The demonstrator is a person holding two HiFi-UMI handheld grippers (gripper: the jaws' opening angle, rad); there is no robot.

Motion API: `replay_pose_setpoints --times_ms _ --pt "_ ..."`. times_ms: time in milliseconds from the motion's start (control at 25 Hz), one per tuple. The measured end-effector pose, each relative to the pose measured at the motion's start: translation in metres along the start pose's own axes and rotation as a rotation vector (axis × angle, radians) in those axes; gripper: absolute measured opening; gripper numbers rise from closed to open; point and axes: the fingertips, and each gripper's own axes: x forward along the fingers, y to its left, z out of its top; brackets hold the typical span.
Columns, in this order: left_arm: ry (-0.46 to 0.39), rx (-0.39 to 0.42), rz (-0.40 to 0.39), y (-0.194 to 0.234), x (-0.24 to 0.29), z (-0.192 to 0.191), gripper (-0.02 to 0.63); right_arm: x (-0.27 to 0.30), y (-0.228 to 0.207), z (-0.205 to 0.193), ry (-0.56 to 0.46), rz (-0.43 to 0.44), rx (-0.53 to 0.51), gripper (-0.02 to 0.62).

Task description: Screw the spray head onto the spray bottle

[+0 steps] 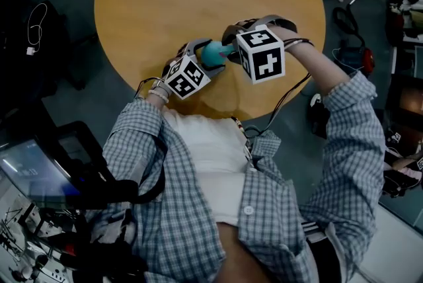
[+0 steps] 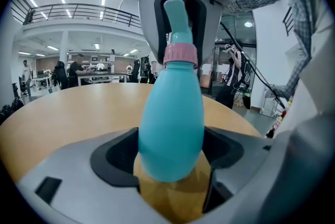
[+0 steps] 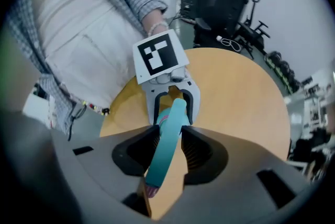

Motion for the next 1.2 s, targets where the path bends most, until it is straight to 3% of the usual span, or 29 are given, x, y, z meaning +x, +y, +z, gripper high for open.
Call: replay_pose_setpoints --times_ms 680,800,1040,1200 --pt "0.000 0.002 0.004 0.001 -0.004 -0.001 0.373 -0.003 -0.009 -0.005 -0.454 -0.135 1.454 0.123" --pt "-0.001 0.000 0.006 0.001 -0.004 -0.002 0.373 -0.003 -0.010 -0.004 -0.481 -0.172 1.501 0.124" --pt "-0.001 -0.001 0.005 0.001 -0.004 -0.002 0.373 -0.006 -0.011 0.002 -0.455 -0.213 1.349 0.126" --pt "-0.001 0.000 0.003 0.000 -0.004 -0.004 0.373 -0.015 -0.012 0.014 -0.521 -0.165 1.309 0.224"
